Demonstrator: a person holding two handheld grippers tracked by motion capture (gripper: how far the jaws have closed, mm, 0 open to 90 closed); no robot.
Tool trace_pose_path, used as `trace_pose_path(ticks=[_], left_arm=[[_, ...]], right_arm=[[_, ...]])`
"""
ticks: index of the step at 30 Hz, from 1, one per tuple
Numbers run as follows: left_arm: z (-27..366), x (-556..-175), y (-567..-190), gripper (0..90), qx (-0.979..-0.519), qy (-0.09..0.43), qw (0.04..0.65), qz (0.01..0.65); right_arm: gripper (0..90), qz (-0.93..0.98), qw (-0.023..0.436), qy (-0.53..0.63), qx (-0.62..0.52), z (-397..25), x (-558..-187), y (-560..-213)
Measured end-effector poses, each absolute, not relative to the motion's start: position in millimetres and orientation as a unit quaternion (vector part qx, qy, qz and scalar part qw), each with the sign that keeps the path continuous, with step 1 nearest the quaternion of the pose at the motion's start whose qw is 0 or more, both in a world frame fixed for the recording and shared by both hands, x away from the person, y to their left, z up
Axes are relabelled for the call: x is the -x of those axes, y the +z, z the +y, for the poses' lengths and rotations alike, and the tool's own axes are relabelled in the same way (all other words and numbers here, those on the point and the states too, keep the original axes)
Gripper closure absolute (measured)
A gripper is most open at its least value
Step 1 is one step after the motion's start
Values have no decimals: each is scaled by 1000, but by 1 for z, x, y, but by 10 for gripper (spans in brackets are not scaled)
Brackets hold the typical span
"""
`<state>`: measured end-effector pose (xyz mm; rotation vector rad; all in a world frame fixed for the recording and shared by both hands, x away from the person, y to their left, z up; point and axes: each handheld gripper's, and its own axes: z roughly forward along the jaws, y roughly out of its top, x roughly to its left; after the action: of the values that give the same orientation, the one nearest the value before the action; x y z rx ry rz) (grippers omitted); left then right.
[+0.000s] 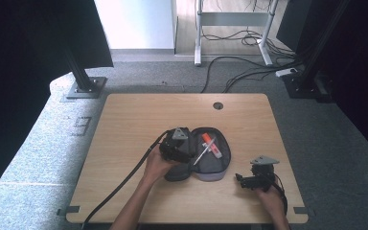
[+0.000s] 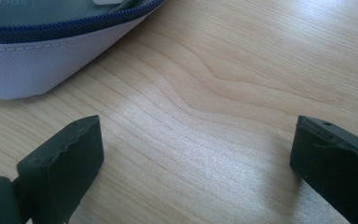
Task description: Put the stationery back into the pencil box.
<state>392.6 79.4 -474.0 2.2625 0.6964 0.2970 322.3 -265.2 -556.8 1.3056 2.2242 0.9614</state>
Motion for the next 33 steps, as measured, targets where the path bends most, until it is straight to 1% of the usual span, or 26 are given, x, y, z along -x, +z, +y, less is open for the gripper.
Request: trace_pose_path(ticks=[5, 10, 11, 12, 13, 16, 19, 27, 33], left_arm=[[96, -385, -468, 149, -875, 110, 380, 279], [113, -378, -465, 135, -869, 114, 387, 287], [116, -377, -464, 122, -868, 117, 387, 289], [119, -375, -464, 90, -868, 119, 386, 289], [121, -374, -464, 90, -867, 124, 385, 290], [129, -369, -465, 41, -866, 129, 384, 294], [137, -364, -467, 32, -863, 124, 388, 299], [163, -351, -480, 2, -859, 129, 386, 310], [186, -342, -495, 0, -850, 132, 390, 329]], right_arm=[[22, 793, 193, 343, -465, -265, -322, -557], [22, 793, 193, 342, -465, -265, -322, -557], [22, 793, 193, 342, -465, -265, -322, -557], [22, 793, 193, 342, -465, -265, -322, -557], [22, 793, 193, 342, -465, -265, -322, -557], [22, 793, 193, 342, -465, -265, -322, -557], [22, 793, 193, 342, -465, -265, -322, -557], [21, 793, 193, 342, -465, -265, -322, -557], [22, 793, 193, 342, -465, -265, -322, -557]])
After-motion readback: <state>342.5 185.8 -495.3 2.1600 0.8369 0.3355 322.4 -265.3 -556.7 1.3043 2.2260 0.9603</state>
